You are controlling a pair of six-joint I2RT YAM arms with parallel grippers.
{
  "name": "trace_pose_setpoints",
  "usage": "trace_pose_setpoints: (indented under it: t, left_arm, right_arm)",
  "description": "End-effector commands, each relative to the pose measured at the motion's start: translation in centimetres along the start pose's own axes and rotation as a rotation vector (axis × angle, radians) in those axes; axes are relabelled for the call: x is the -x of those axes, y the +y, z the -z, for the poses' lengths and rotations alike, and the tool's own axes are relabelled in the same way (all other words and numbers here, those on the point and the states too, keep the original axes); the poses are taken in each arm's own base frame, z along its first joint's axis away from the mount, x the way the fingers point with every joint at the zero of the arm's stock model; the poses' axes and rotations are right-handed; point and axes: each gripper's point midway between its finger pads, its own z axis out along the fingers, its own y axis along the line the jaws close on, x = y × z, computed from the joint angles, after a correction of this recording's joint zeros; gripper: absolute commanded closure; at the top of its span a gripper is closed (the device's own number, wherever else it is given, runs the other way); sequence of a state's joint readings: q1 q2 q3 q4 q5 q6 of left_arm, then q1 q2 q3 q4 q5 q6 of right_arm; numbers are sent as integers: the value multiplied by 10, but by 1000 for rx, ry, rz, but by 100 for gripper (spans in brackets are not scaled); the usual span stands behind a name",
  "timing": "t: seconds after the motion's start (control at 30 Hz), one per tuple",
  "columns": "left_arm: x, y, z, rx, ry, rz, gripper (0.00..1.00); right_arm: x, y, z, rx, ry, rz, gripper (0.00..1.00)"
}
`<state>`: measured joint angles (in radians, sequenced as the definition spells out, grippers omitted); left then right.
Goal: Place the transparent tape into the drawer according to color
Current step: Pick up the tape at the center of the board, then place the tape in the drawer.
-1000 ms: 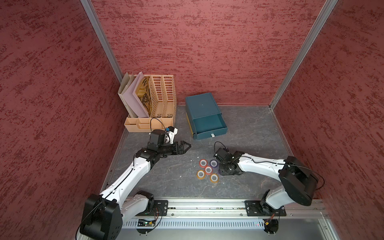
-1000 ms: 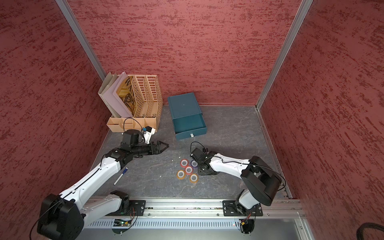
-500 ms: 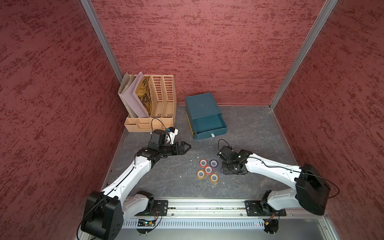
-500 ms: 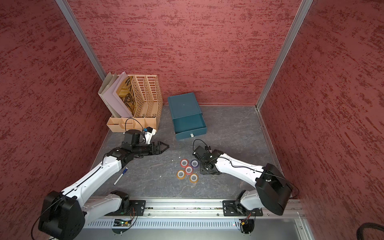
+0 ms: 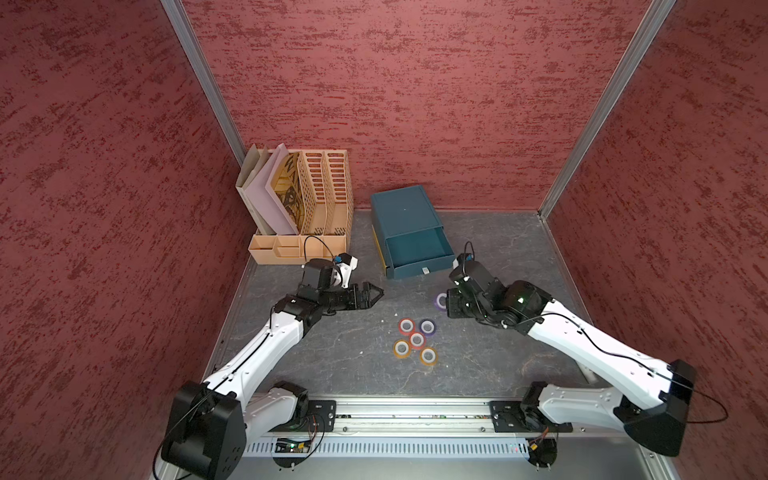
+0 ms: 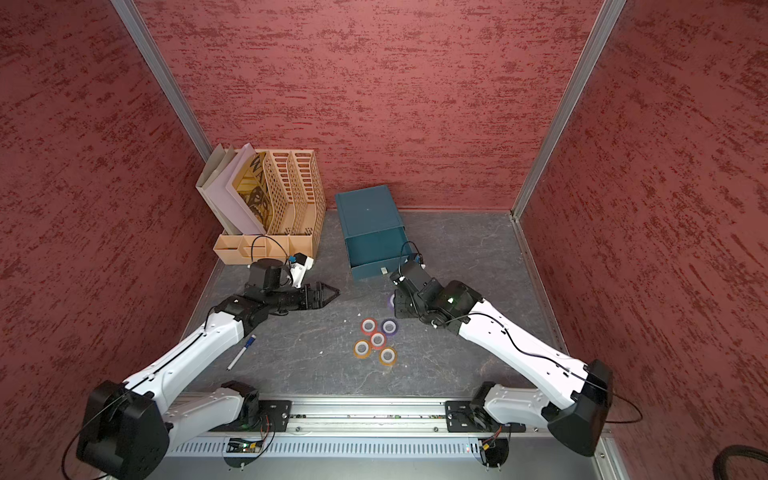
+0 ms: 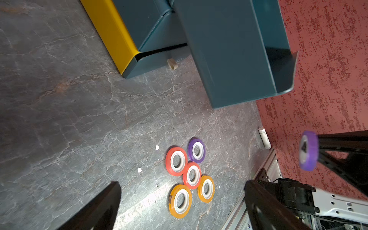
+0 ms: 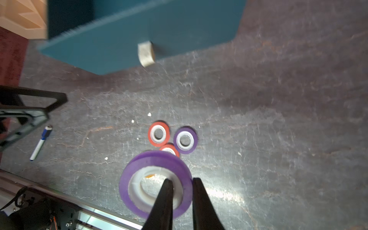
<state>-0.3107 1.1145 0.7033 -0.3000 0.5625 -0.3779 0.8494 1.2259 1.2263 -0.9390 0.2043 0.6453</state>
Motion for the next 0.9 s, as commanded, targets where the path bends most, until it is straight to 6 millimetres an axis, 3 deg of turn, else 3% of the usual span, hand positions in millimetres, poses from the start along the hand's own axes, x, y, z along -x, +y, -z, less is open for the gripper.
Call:
trace_pose_setpoints:
  t: [0.0,0.33,0.37,0.53,0.8,0.87]
  left_arm:
    - [6,-2,-2,-6,-22,-14,0]
    - [6,-4,1,-4,-35,-27,0]
    - [6,-4,1,-6,-35,-27,0]
    - [6,-5,3,-4,-35,-31,0]
    - [5,-4,5,6,-37,-35,0]
    - [5,-5,5,5,-36,-35,0]
  right_arm:
    - [32,14,7,1,-90,77,100]
    - [99,60,-4,84,-215,124,100]
    - [104,63,-12,78,-216,129,100]
    - [127,70,-26,96,-233,128,100]
    - [142,65,-50,81,-214,134,100]
    - [143,64,-53,79,-210,138,87]
